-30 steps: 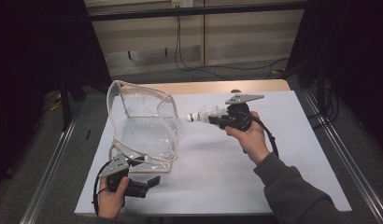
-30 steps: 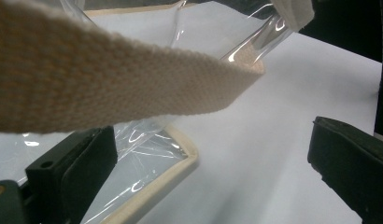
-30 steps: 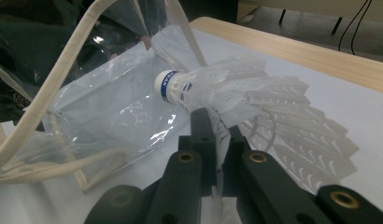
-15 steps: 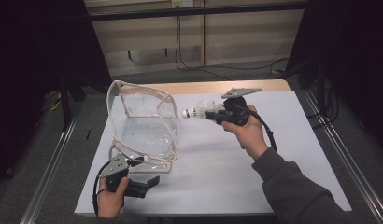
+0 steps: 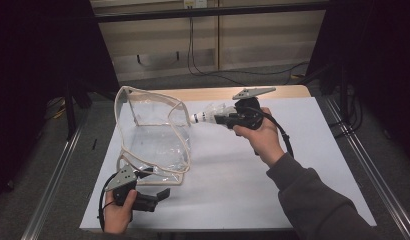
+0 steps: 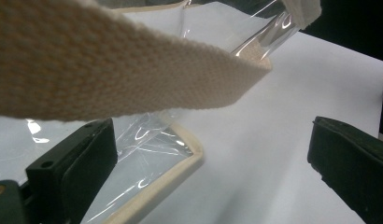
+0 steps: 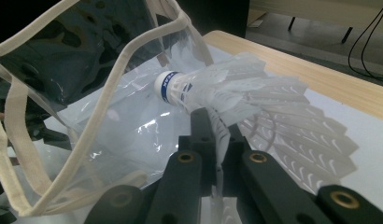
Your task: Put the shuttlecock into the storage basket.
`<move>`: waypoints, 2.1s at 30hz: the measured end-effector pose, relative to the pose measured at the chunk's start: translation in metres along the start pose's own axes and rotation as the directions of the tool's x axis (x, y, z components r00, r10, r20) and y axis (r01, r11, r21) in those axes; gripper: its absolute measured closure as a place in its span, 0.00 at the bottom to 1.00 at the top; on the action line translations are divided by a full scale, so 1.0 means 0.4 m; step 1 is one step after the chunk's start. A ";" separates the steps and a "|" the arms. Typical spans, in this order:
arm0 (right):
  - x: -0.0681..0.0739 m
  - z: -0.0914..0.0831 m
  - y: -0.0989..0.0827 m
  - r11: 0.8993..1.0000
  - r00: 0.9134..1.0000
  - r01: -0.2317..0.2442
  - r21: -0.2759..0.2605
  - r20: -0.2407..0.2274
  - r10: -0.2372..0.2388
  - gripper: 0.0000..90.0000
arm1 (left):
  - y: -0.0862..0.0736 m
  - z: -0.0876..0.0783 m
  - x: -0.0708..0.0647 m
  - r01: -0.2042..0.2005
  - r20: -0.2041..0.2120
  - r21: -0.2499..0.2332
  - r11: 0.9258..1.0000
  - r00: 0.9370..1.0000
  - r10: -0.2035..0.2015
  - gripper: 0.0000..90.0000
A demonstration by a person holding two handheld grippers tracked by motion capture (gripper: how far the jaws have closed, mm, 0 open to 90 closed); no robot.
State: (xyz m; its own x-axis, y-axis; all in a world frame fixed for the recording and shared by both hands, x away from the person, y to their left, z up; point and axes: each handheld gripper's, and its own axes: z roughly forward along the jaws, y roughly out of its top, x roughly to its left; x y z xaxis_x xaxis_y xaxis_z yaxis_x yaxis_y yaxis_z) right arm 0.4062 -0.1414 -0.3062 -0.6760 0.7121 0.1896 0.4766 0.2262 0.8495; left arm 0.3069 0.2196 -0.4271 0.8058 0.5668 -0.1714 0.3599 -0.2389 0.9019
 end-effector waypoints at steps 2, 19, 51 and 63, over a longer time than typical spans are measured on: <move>0.000 -0.002 0.006 1.000 1.000 -0.002 0.001 0.000 0.002 0.99 | -0.001 0.000 0.000 -0.001 -0.001 0.000 1.000 1.000 0.001 0.02; 0.021 -0.009 0.062 1.000 1.000 0.024 -0.010 0.016 -0.024 0.99 | -0.001 0.004 -0.002 -0.003 0.006 0.001 1.000 1.000 0.003 0.02; 0.087 0.040 0.134 0.997 0.998 0.069 -0.023 -0.006 -0.069 0.99 | -0.004 -0.002 0.001 0.003 0.024 -0.001 1.000 1.000 -0.003 0.02; 0.129 0.073 0.148 0.996 0.996 0.086 -0.019 -0.027 -0.086 0.99 | -0.005 -0.004 -0.001 0.006 0.023 -0.004 1.000 1.000 -0.006 0.02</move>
State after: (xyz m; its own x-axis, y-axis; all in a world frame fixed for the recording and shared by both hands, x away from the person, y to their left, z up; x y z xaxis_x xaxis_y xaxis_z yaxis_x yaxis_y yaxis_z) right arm 0.4159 -0.0717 -0.2607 -0.7296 0.6716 0.1290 0.4064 0.2740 0.8716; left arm 0.3053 0.2211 -0.4285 0.8142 0.5499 -0.1862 0.3633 -0.2323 0.9023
